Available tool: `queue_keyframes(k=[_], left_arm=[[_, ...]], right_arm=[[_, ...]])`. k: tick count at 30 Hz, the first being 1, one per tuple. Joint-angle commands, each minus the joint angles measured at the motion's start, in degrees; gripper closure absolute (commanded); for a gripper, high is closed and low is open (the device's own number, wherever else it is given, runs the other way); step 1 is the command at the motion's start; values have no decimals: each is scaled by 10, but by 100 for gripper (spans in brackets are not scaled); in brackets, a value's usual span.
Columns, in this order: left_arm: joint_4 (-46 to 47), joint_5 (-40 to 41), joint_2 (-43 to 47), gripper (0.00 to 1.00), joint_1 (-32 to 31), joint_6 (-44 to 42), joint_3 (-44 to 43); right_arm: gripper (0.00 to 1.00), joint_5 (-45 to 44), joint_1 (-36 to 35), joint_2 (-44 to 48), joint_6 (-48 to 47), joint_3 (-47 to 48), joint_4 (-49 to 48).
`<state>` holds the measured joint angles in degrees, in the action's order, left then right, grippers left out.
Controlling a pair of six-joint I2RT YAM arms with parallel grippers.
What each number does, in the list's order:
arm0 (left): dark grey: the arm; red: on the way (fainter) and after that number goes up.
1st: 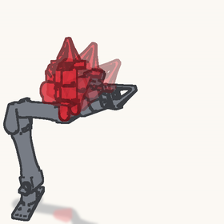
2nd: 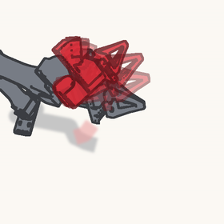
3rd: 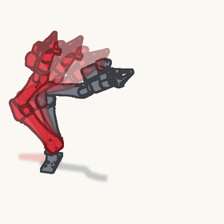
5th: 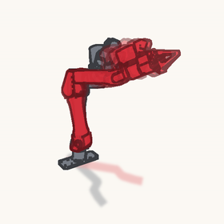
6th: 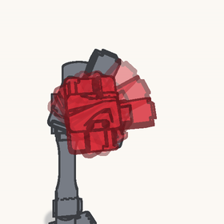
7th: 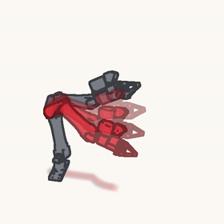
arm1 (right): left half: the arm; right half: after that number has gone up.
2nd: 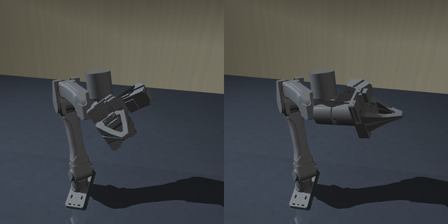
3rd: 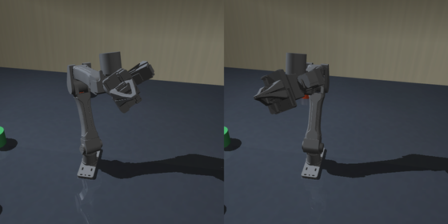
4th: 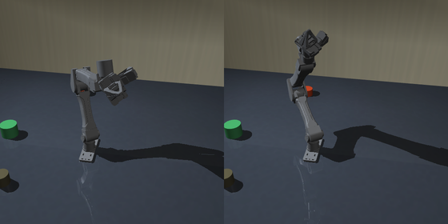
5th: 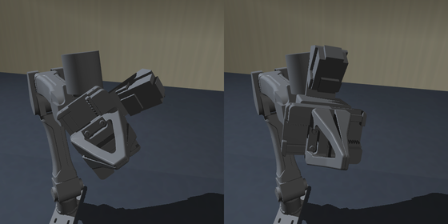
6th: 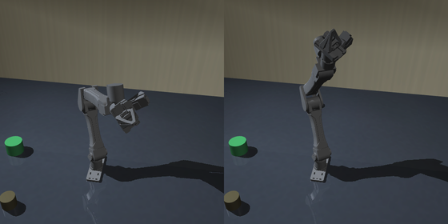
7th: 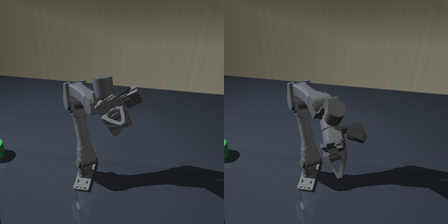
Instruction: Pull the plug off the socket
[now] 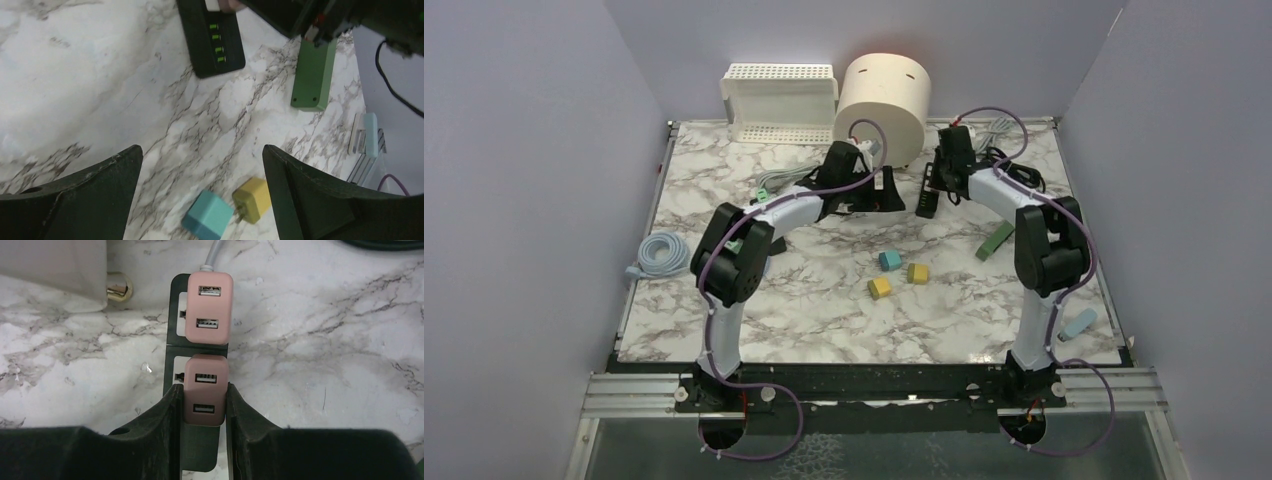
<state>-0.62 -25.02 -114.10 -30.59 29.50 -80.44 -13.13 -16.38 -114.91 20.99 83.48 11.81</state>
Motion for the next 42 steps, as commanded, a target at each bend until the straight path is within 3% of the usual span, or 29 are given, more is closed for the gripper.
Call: queue_keyframes(k=[1, 9, 20, 22, 28, 34, 42], left_arm=[[19, -12, -61, 8, -18, 26, -79], [19, -50, -153, 9, -40, 57, -187], [50, -62, -192, 11, -47, 87, -208], [67, -75, -204, 25, -48, 100, -216], [89, -98, -228, 98, -48, 125, -243], [92, -94, -235, 100, -46, 132, -244], [94, -106, -247, 100, -34, 139, -269]], right_arm=[[99, 37, 1, 59, 40, -28, 9], [99, 72, 0, 118, 60, -58, -6], [99, 114, 0, 149, 65, -66, -9], [99, 122, 1, 154, 66, -67, -8], [99, 136, 0, 171, 58, -64, 6], [99, 143, 0, 201, 38, -58, 35], [99, 229, -1, 289, 12, -114, 33]])
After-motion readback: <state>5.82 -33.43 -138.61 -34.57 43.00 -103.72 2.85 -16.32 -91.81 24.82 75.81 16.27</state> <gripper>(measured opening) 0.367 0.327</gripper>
